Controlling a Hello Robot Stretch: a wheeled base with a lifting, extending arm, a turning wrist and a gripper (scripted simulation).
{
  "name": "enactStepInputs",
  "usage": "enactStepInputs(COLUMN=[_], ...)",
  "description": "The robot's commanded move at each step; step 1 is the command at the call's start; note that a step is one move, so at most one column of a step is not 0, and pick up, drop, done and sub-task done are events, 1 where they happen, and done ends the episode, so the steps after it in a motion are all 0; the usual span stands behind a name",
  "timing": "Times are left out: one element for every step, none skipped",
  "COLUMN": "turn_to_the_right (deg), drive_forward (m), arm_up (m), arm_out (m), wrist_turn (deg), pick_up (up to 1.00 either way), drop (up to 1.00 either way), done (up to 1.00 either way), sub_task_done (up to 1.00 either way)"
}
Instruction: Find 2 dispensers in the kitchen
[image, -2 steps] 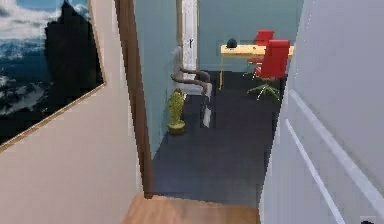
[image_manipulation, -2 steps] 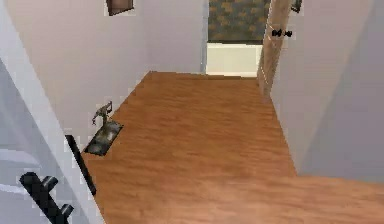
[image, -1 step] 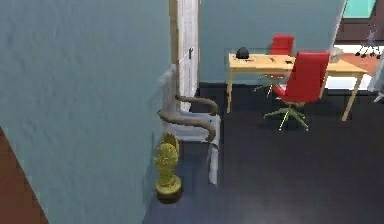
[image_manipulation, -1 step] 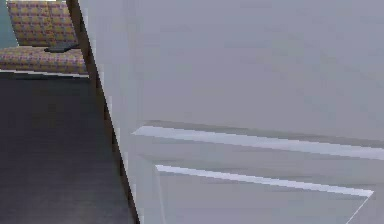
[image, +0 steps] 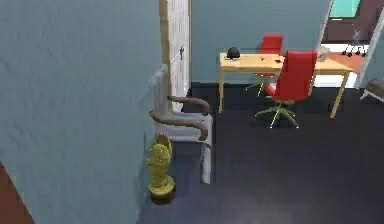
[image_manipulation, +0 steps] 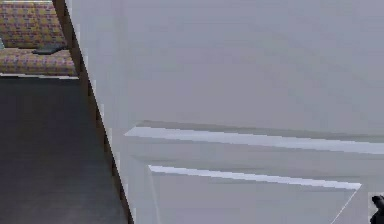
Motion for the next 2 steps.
enactStepInputs(turn_to_the_right=[21.0,0.0], drive_forward=[0.00,0.05], arm_up=[0.00,0.00], arm_out=[0.00,0.00], wrist_turn=[0.0,0.0], pick_up=[0.00,0.00], drop=[0.00,0.00], done=[0.00,0.00], sub_task_done=[0.00,0.00])
